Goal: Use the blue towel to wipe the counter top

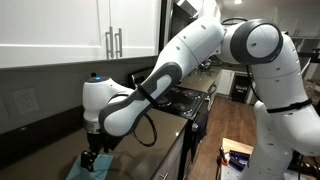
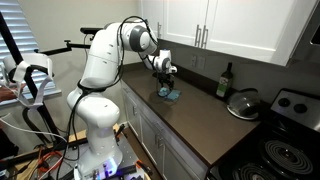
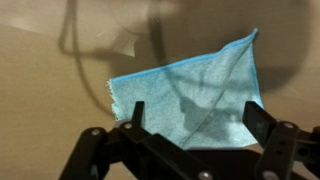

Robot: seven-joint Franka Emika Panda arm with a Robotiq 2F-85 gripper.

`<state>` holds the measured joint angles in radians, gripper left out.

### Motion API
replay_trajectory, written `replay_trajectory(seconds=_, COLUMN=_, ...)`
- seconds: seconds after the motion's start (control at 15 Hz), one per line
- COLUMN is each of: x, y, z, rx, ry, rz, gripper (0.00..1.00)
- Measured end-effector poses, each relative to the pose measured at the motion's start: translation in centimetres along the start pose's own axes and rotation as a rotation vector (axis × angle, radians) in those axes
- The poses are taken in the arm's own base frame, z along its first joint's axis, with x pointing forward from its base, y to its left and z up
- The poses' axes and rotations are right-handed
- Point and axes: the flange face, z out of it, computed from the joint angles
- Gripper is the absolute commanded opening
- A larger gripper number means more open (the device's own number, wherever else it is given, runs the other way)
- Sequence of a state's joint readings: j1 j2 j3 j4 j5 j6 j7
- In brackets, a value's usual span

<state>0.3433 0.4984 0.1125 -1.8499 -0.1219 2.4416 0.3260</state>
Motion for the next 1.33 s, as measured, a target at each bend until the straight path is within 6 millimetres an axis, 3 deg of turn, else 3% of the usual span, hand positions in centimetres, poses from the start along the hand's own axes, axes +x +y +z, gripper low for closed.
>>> replay_trajectory(seconds=0.4, x=0.9, y=0.5, z=2.1, rx=0.024, ry=0.069, rz=0.011, gripper=1.0)
replay_trajectory(seconds=1.13, x=2.0, y=-1.7, z=6.7, rx=0.034, ry=0.049, rz=-0.009, gripper=1.0)
replay_trajectory(seconds=1.33, x=2.3, y=-1.8, z=7.1, rx=0.022, ry=0.013, rz=-0.009, gripper=1.0)
